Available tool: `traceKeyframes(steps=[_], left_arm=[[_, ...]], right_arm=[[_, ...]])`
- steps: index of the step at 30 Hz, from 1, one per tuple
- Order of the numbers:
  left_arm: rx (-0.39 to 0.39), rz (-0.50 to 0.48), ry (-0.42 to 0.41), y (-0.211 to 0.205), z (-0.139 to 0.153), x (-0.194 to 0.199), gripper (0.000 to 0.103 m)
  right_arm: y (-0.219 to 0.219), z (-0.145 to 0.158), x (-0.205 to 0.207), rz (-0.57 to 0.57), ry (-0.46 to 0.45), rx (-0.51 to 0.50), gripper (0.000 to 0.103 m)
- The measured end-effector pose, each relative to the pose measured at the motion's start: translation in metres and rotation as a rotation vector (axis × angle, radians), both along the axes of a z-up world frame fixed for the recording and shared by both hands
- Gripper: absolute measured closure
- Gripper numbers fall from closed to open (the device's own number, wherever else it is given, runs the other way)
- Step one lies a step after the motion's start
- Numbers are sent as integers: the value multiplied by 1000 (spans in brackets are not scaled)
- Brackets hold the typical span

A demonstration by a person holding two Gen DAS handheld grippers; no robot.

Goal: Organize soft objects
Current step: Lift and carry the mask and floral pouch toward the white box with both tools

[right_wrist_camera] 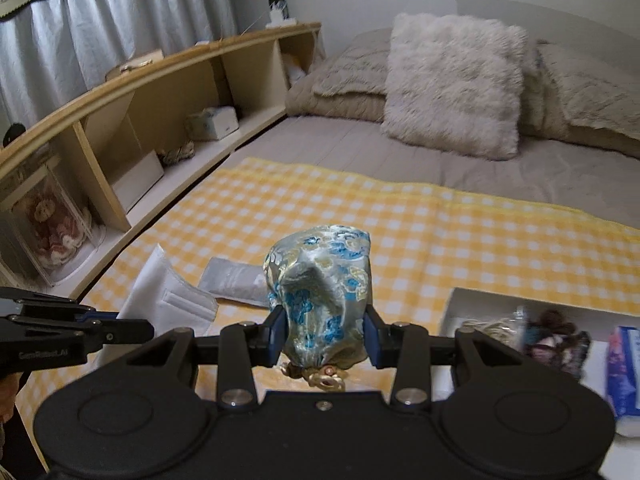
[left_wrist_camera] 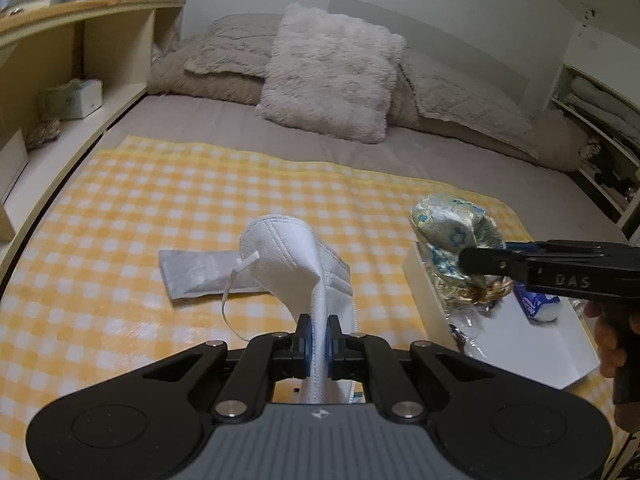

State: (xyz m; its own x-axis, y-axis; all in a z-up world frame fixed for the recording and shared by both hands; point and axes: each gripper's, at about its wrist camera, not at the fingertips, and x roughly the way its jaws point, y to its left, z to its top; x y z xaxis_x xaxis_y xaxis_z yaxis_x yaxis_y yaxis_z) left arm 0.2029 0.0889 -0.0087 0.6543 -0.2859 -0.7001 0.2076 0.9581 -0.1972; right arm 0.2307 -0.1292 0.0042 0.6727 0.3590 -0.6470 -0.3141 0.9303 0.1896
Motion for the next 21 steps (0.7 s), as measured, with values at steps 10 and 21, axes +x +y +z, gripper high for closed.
traceKeyframes(steps=[10,21], left_arm=[[-7,-65,-42,-48,12,-1,96],[-27,-147,-44,-90,11,3,96]], right_arm=[[-63,18,-25,-96,-38,21,80],[-97,-2,-31,-100,73,7,70]])
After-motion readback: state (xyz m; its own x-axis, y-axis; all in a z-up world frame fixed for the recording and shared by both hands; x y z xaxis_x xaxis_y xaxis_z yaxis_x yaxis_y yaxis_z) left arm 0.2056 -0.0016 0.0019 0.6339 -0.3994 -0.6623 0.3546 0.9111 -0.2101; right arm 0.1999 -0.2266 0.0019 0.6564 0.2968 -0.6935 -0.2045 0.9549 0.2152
